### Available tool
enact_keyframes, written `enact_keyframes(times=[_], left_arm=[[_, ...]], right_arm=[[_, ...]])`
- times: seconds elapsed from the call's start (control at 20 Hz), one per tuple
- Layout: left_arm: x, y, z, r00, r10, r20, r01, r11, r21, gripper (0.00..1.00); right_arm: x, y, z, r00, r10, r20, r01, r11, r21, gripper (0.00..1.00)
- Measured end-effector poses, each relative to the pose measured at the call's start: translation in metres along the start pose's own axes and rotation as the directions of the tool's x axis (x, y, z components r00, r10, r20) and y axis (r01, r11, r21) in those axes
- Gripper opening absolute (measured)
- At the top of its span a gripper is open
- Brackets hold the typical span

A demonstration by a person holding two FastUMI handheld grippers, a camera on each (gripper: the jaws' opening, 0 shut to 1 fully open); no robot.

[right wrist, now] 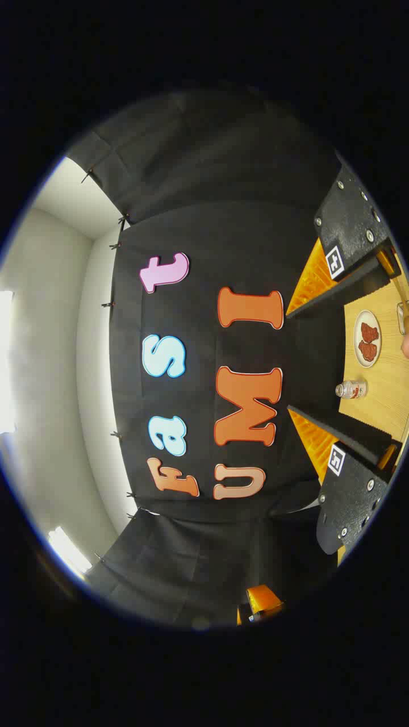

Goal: Close the left gripper, press the button to open the rice cooker; take a wooden spoon from the chopstick holder with the right hand, scoop a spoonful of rice and pour it into the rice cooker, then put the wooden spoon back into the chopstick holder.

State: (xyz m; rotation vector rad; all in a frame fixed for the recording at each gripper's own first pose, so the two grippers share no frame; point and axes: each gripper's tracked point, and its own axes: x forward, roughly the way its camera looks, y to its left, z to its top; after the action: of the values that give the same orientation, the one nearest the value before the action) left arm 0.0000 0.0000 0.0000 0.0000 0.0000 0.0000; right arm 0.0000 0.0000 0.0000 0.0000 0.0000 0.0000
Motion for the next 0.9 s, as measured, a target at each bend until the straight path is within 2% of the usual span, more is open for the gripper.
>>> enact_keyframes(times=[0.45, 0.5, 0.55, 0.6, 0.85, 0.9], left_arm=[[0.000, 0.022, 0.006, 0.999, -0.022, 0.023, 0.021, 0.998, 0.052, 0.99], [0.000, 0.023, 0.008, 0.999, -0.020, 0.034, 0.018, 0.998, 0.052, 1.00], [0.001, 0.022, 0.007, 0.999, -0.029, 0.036, 0.027, 0.998, 0.050, 0.97], [0.004, 0.020, 0.005, 0.999, -0.034, 0.040, 0.033, 0.998, 0.045, 1.00], [0.015, 0.010, 0.009, 0.997, -0.055, 0.052, 0.053, 0.998, 0.028, 0.97], [0.016, 0.009, 0.010, 0.997, -0.059, 0.051, 0.058, 0.998, 0.022, 0.97]], right_arm=[[0.001, 0.007, 0.004, 1.000, 0.010, -0.018, -0.010, 1.000, 0.007, 0.92], [0.001, 0.009, 0.004, 1.000, 0.011, -0.016, -0.011, 1.000, 0.008, 0.90], [0.001, 0.009, 0.002, 1.000, 0.011, -0.019, -0.011, 1.000, 0.010, 0.90], [0.000, 0.009, 0.001, 1.000, 0.014, -0.024, -0.014, 1.000, 0.013, 0.90], [-0.001, 0.008, -0.001, 0.999, 0.004, -0.038, -0.003, 1.000, 0.015, 0.92], [-0.002, 0.008, -0.001, 0.999, 0.000, -0.037, 0.001, 1.000, 0.015, 0.90]])
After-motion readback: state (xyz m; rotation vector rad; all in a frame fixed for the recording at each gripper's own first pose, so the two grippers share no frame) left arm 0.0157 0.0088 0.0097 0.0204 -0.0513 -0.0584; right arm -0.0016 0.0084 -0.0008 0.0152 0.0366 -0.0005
